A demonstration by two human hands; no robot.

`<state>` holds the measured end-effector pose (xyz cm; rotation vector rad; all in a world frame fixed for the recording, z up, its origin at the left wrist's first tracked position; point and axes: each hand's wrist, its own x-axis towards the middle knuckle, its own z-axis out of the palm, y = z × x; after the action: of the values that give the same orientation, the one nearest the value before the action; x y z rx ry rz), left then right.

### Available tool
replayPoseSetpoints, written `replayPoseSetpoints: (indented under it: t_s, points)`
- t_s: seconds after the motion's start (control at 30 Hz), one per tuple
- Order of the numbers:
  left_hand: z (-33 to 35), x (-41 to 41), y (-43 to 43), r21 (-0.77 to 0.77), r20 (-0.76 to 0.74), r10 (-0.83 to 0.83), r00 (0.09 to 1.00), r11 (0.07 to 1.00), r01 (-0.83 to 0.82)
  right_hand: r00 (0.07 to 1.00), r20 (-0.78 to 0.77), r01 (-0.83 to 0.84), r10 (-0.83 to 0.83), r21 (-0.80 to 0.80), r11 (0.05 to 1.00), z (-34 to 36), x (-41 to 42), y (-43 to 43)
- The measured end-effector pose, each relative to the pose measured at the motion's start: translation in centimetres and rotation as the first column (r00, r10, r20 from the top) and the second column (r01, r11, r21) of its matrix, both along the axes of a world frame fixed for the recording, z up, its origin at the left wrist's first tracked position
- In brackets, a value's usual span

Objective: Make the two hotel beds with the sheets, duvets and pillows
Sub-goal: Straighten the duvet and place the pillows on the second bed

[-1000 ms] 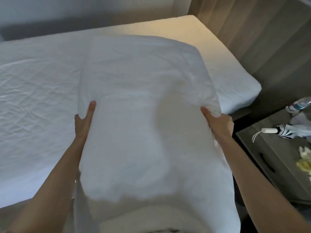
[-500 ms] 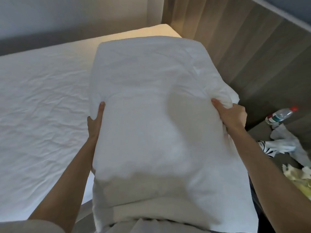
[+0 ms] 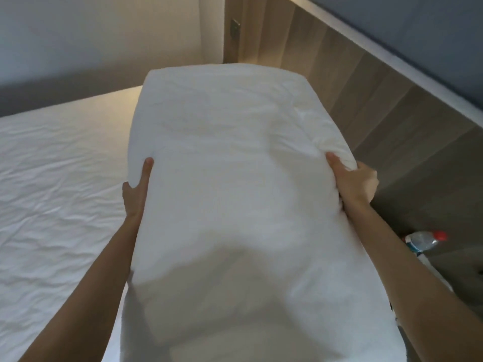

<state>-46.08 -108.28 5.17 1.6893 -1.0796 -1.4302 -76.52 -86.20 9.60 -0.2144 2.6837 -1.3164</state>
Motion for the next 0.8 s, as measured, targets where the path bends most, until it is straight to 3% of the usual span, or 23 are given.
replayPoseSetpoints:
  t_s: [0.33, 0.5, 0.57, 0.63, 0.73, 0.8]
  points:
    - [-1.9, -16.7, -7.3, 0.071, -0.008, 0.198, 0.98, 0.978, -0.197, 0.973, -0.149, -0.184, 0.178, -0.026, 0.983, -0.8, -22.2, -15.7]
    - [-5.2, -24.9, -13.3, 0.149, -0.016, 0.111, 0.994, 0.983, -0.108, 0.916, -0.121, -0.375, 0.382, 0.082, 0.924, -5.5, -33.6, -24.7]
    - [-7.5, -27.2, -14.4, 0.183, 0.017, -0.072, 0.997, 0.981, 0.068, 0.859, 0.041, -0.511, 0.51, 0.117, 0.851, -8.6, -35.9, -26.9]
    - [-9.9, -30.3, -13.5, 0.204, 0.068, -0.294, 0.953, 0.94, 0.275, 0.737, 0.17, -0.674, 0.655, 0.114, 0.729, -11.9, -36.7, -27.8]
    - [-13.0, -35.5, -10.5, 0.25, 0.377, -0.586, 0.718, 0.81, 0.53, 0.542, 0.358, -0.838, 0.76, 0.303, 0.455, -18.0, -36.3, -26.5]
    - [-14.3, -37.1, -9.2, 0.284, 0.508, -0.596, 0.622, 0.798, 0.532, 0.551, 0.472, -0.827, 0.688, 0.421, 0.373, -20.2, -35.7, -24.9]
